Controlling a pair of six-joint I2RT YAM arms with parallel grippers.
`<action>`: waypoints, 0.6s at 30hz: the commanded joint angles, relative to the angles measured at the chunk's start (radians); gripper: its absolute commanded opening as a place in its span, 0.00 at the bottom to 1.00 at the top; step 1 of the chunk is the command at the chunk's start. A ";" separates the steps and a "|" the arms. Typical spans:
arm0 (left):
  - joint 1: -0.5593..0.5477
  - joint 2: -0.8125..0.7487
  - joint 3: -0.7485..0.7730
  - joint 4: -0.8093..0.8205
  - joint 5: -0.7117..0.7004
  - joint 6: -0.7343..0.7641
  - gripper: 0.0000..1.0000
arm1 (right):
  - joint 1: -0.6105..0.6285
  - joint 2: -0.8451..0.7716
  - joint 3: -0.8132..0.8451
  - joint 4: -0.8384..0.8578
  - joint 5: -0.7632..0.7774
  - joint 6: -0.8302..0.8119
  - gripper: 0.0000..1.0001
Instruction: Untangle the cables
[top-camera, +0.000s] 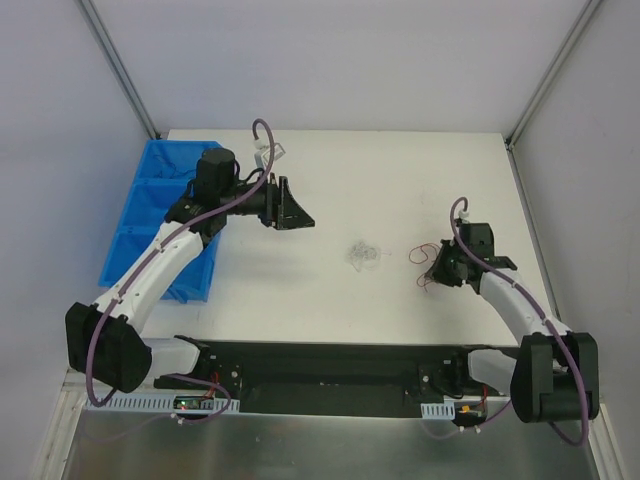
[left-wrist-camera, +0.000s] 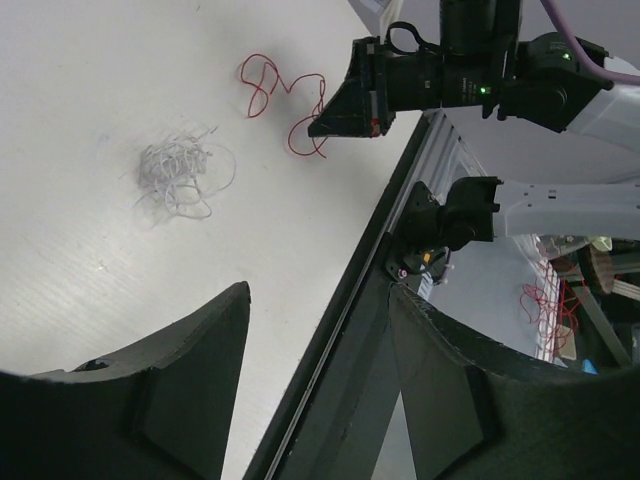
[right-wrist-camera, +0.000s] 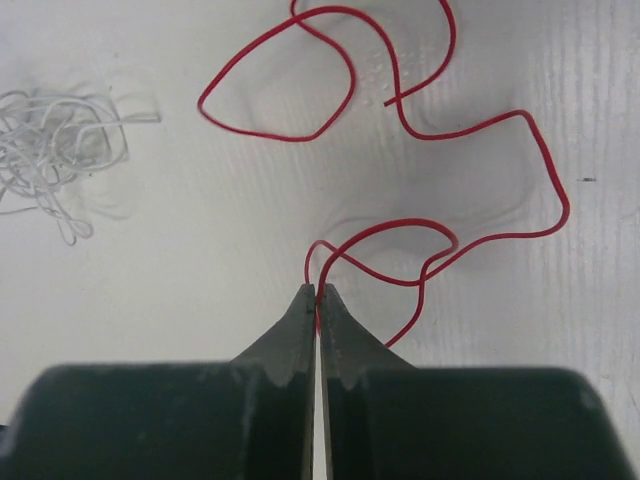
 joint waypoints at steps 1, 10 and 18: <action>-0.042 -0.081 -0.006 0.048 -0.020 0.076 0.58 | 0.047 -0.108 0.043 -0.036 0.043 -0.032 0.01; -0.067 -0.149 -0.036 0.179 0.105 0.036 0.34 | 0.102 -0.425 0.138 -0.079 -0.116 -0.055 0.01; -0.140 -0.215 -0.104 0.348 0.169 0.019 0.59 | 0.162 -0.406 0.282 0.104 -0.564 -0.014 0.01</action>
